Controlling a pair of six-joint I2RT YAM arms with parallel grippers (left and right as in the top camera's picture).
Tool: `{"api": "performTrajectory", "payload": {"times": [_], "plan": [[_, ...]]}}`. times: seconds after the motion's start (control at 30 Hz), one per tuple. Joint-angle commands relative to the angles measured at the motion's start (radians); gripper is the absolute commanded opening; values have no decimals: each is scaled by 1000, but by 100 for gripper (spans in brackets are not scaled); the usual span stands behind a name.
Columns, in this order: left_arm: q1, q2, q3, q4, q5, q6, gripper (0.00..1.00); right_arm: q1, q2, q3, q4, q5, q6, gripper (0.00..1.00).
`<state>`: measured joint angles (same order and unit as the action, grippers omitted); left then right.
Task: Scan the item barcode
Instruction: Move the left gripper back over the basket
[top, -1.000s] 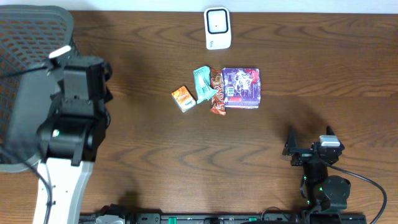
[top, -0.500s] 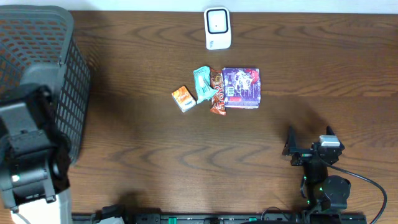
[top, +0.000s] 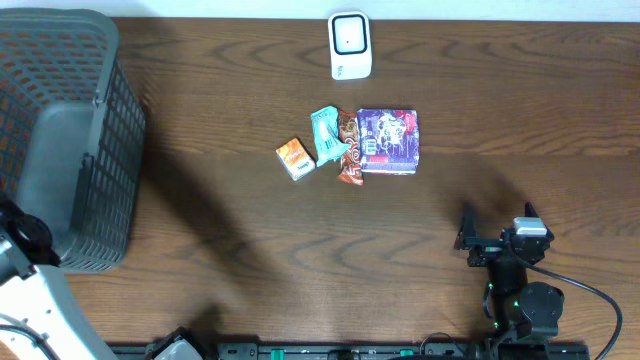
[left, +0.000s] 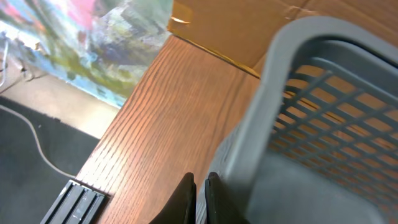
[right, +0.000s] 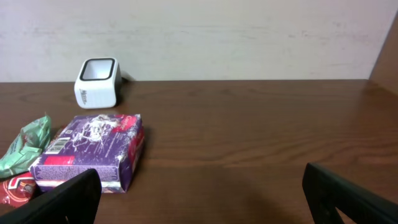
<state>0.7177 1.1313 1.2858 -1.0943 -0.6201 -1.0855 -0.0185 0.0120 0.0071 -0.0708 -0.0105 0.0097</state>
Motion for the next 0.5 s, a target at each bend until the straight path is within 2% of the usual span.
{"api": "performTrajectory", "payload": {"times": [0.0,0.3,0.47], "plan": [[21,44,-3,-5,-20,-50,8,-6,-5,-2,-4,-3,-15,99],[23,194,-17,-26,45,-49,8,-6,-5,-2,-4,-3,-14,99],[23,227,-17,13,64,5,8,-6,-5,-2,-4,-3,-14,99]]}}
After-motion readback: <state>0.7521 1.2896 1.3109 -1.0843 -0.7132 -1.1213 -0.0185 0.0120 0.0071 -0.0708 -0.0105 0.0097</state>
